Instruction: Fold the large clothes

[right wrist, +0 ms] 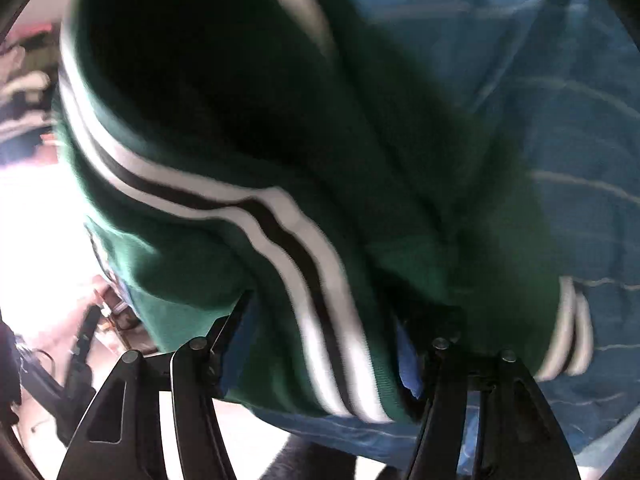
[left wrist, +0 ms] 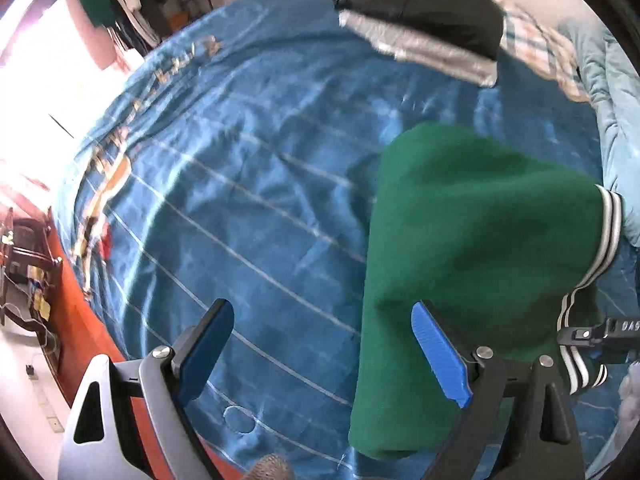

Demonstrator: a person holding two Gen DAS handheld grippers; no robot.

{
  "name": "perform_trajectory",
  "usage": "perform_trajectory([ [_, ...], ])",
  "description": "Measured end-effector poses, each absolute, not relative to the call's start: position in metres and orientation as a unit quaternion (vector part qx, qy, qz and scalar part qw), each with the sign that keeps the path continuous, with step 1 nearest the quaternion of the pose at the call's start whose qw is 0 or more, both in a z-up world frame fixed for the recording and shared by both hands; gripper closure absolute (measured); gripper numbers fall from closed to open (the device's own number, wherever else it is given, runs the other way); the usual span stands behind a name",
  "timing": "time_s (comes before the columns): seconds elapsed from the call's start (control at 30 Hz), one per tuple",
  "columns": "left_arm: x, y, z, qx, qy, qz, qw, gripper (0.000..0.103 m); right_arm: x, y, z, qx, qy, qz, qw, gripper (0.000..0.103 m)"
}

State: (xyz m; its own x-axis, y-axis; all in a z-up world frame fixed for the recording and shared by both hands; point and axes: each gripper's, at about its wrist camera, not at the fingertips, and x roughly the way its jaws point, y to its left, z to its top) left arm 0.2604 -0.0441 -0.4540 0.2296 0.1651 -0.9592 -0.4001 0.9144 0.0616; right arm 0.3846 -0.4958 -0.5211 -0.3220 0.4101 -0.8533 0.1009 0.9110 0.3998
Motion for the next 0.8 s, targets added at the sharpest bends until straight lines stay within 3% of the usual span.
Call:
perform_trajectory([
  [0.03, 0.261, -0.043, -0.459, -0.100, 0.600, 0.178, 0.773, 0.013, 0.380, -0.491, -0.522, 0.148, 0.797, 0.131, 0.571, 0.069],
  [0.1, 0.260, -0.043, -0.463, -0.101, 0.608, 0.168, 0.770, 0.013, 0.373, -0.489, -0.514, 0.145, 0.791, 0.125, 0.581, 0.098],
  [0.37, 0.276, -0.056, -0.460, -0.079, 0.599, 0.096, 0.791, 0.013, 0.343, -0.550, -0.423, 0.335, 0.695, 0.082, 0.630, 0.100],
  [0.43, 0.283, -0.061, -0.463, -0.065, 0.597, 0.092, 0.794, 0.013, 0.334, -0.566, -0.413, 0.329, 0.682, 0.047, 0.651, 0.100],
  [0.67, 0.306, -0.073, -0.490, -0.022, 0.622, 0.091, 0.777, 0.010, 0.333, -0.548, -0.514, 0.231, 0.763, -0.034, 0.602, 0.100],
  [0.8, 0.317, -0.064, -0.458, -0.032, 0.605, 0.087, 0.790, 0.010, 0.356, -0.539, -0.482, 0.216, 0.768, -0.028, 0.602, 0.087],
])
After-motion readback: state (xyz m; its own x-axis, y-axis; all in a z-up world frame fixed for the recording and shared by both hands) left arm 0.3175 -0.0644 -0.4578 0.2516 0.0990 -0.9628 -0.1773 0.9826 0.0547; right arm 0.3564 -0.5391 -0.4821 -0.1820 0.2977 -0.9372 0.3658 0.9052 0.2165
